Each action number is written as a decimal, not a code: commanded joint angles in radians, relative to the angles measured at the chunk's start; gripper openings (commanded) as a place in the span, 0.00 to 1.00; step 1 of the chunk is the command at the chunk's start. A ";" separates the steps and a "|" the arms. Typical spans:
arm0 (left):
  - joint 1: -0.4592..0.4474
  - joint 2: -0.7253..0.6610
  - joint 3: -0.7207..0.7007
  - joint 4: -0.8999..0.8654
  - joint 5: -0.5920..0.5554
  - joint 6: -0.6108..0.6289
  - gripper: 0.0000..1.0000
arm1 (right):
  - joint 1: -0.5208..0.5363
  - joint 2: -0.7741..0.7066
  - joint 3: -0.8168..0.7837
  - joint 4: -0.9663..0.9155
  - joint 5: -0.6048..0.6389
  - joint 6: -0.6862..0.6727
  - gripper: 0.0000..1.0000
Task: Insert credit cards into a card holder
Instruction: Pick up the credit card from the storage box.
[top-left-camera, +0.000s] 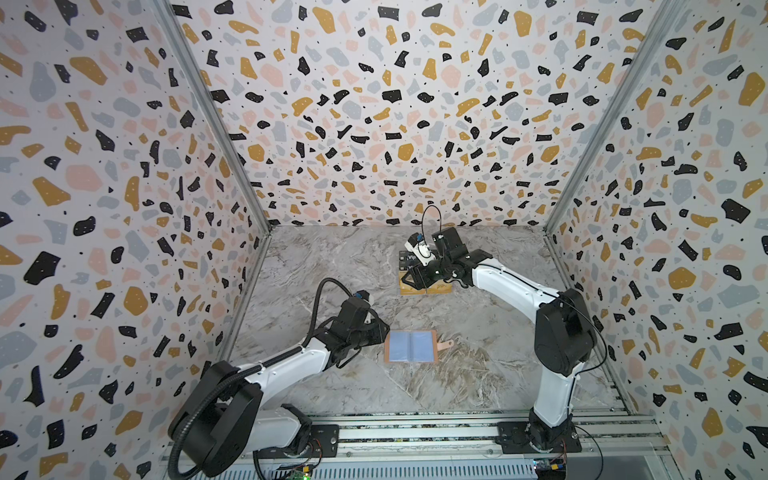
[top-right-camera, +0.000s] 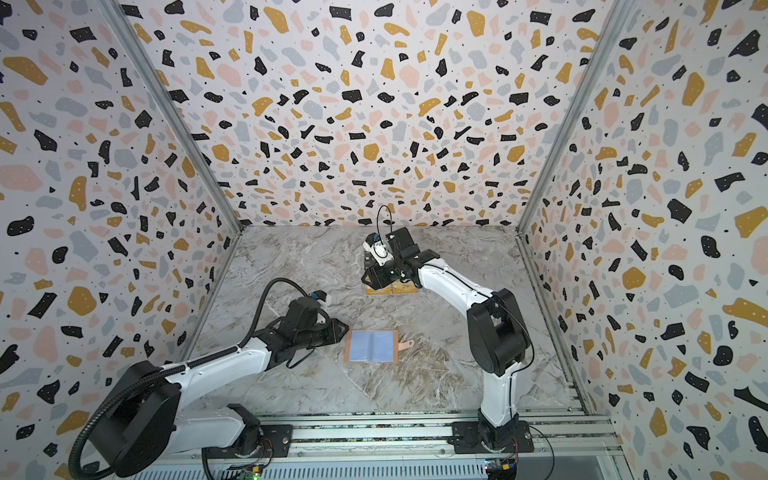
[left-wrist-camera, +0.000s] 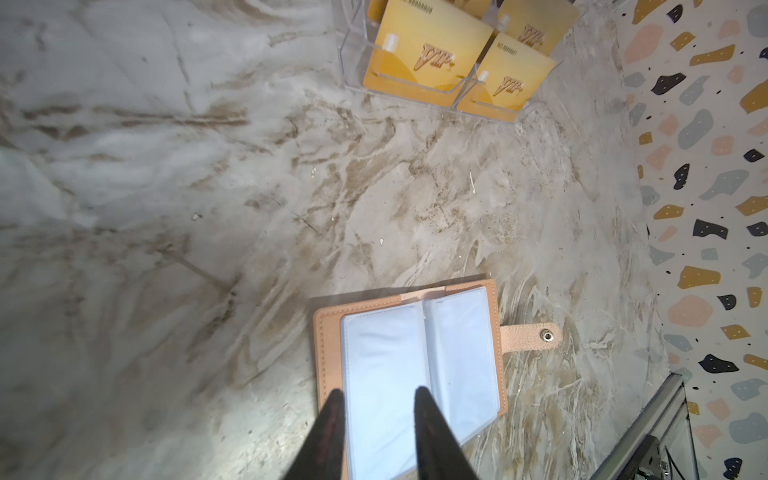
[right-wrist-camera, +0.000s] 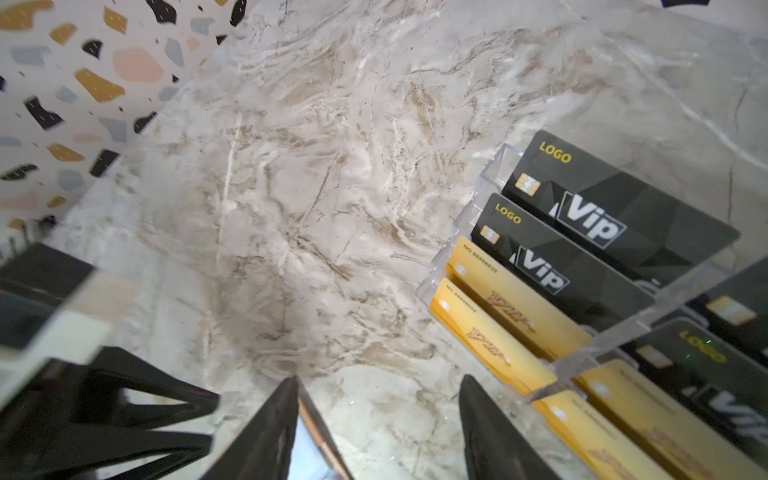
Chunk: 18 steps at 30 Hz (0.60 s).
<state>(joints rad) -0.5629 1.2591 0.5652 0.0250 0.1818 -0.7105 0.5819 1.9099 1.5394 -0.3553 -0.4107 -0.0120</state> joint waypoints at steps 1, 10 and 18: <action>0.032 -0.024 0.012 -0.058 -0.033 0.037 0.37 | -0.013 0.009 0.085 -0.037 -0.019 -0.155 0.66; 0.094 -0.003 -0.011 -0.065 -0.001 0.055 0.40 | -0.042 0.191 0.409 -0.192 -0.114 -0.264 0.69; 0.121 0.050 0.045 -0.137 0.042 0.116 0.40 | -0.042 0.321 0.590 -0.323 -0.101 -0.492 0.69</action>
<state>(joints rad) -0.4526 1.3132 0.5770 -0.0891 0.1841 -0.6292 0.5388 2.2292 2.1014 -0.5663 -0.5205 -0.3702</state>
